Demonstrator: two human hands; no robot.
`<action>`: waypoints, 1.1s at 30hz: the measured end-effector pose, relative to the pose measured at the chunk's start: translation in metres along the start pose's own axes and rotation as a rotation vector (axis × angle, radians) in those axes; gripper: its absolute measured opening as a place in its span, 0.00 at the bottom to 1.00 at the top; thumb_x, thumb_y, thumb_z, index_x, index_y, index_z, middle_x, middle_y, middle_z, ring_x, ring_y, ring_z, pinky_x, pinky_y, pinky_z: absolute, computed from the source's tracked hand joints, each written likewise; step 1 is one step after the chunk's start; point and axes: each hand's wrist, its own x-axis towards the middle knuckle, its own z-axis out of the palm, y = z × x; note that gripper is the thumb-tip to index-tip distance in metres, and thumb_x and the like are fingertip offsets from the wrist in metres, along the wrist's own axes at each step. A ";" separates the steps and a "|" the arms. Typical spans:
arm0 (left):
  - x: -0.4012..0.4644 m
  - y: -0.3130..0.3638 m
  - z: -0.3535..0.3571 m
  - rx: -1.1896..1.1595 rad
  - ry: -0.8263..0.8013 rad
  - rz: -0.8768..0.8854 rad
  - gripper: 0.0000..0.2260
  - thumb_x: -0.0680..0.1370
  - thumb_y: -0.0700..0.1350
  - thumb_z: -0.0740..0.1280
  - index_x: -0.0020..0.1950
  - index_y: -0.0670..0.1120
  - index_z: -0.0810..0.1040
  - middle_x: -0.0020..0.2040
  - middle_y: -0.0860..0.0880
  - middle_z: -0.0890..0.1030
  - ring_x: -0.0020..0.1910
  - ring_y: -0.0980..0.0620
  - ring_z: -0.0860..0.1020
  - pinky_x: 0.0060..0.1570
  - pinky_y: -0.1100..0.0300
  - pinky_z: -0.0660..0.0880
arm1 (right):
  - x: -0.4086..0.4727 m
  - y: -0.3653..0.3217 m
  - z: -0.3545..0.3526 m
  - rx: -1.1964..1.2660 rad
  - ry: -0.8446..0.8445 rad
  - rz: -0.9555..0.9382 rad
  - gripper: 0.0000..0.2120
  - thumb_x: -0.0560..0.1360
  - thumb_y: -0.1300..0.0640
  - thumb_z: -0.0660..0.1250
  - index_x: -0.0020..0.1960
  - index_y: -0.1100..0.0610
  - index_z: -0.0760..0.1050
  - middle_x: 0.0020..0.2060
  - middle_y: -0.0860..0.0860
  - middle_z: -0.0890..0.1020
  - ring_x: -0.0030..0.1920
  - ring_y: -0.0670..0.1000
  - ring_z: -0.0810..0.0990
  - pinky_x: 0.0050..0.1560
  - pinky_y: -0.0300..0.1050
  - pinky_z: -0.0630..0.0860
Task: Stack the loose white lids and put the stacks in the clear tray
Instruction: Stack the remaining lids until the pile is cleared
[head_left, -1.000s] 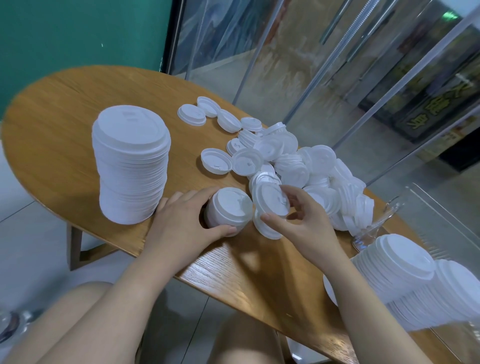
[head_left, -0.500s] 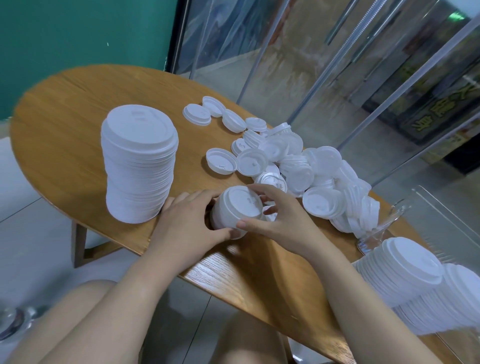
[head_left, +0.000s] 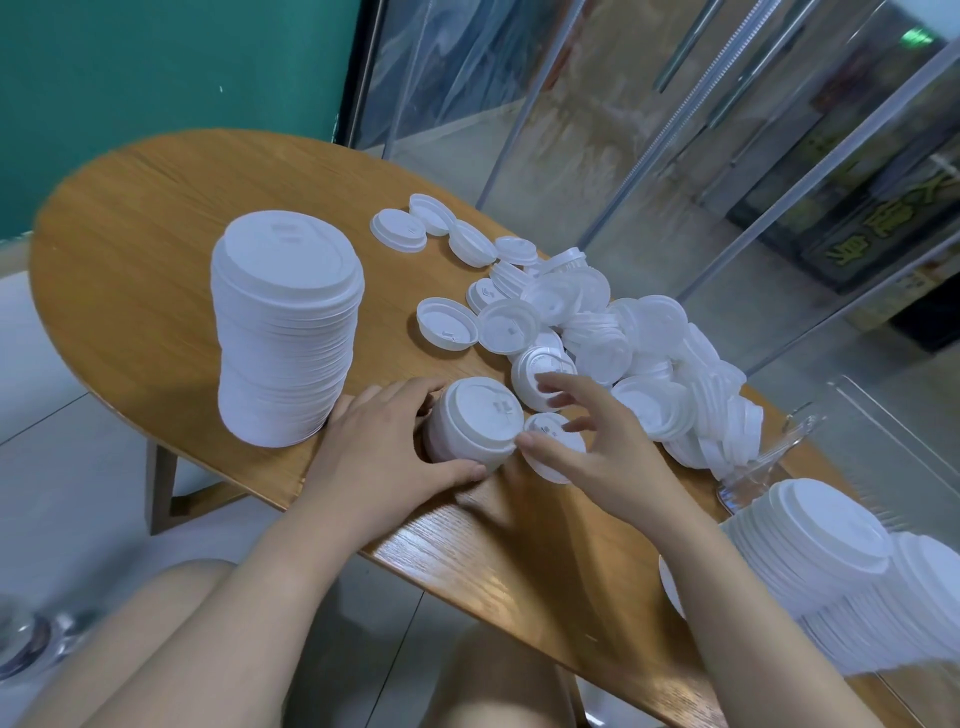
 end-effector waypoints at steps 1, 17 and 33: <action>0.000 0.001 0.000 -0.001 -0.003 0.000 0.40 0.63 0.73 0.74 0.72 0.62 0.70 0.62 0.63 0.76 0.60 0.57 0.71 0.57 0.59 0.61 | -0.002 0.006 -0.004 -0.017 0.023 0.007 0.33 0.69 0.31 0.75 0.69 0.44 0.75 0.62 0.36 0.78 0.64 0.39 0.76 0.60 0.41 0.76; 0.001 0.003 0.002 -0.055 -0.021 0.040 0.36 0.68 0.73 0.69 0.74 0.64 0.67 0.66 0.64 0.75 0.62 0.57 0.70 0.65 0.54 0.65 | -0.022 0.051 0.004 -0.165 0.076 0.146 0.26 0.68 0.38 0.79 0.62 0.41 0.74 0.56 0.35 0.76 0.60 0.37 0.73 0.58 0.36 0.70; 0.002 0.002 0.002 -0.076 0.010 0.040 0.34 0.68 0.68 0.73 0.73 0.65 0.69 0.62 0.65 0.77 0.57 0.59 0.69 0.56 0.59 0.61 | 0.007 -0.021 0.007 0.075 0.049 0.034 0.29 0.67 0.48 0.83 0.65 0.45 0.79 0.61 0.36 0.80 0.62 0.31 0.73 0.58 0.25 0.68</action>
